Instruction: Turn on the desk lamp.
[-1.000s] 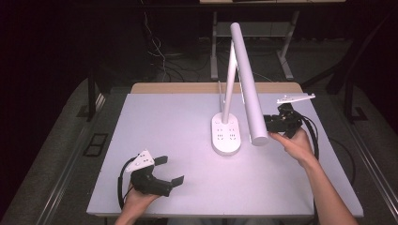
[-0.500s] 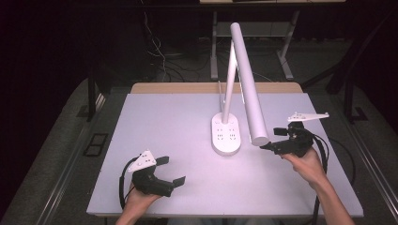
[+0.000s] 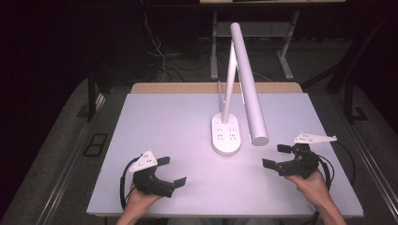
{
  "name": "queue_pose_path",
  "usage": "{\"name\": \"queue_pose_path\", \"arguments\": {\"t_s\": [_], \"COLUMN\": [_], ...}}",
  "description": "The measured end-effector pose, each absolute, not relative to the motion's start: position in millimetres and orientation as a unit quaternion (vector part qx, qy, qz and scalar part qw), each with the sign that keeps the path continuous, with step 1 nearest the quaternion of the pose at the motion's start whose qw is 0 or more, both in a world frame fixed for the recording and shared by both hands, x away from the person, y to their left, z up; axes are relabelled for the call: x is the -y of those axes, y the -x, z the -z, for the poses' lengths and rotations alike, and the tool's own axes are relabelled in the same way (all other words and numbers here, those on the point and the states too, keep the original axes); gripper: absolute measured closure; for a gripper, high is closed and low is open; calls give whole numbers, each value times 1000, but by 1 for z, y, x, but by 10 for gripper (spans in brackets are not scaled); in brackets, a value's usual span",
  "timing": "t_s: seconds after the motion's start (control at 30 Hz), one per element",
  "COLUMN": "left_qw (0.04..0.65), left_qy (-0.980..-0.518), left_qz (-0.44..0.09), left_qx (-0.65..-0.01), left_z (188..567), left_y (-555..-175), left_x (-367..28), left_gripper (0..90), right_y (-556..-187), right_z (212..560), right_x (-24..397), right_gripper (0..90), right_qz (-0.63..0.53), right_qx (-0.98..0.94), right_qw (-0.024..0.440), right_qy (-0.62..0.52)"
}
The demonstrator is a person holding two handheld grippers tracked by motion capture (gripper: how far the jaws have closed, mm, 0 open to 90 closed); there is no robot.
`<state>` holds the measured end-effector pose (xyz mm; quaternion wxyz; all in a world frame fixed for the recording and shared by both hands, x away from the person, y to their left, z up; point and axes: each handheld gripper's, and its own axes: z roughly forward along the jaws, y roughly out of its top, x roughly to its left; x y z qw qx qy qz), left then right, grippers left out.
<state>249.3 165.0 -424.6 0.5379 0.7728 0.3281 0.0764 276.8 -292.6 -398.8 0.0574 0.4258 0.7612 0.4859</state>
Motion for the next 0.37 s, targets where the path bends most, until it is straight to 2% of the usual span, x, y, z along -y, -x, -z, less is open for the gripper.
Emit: {"name": "queue_pose_path", "arguments": {"t_s": [0.37], "left_qw": [537], "left_qy": [-774], "left_qz": [-74], "left_qx": [-328], "left_z": [425], "left_y": [-253], "left_x": [-165], "left_gripper": [0], "right_y": [-256], "right_z": [414], "right_x": [293], "right_gripper": [6], "right_qz": [-488], "right_qx": [-756], "right_qw": [61], "right_qy": [-433]}}
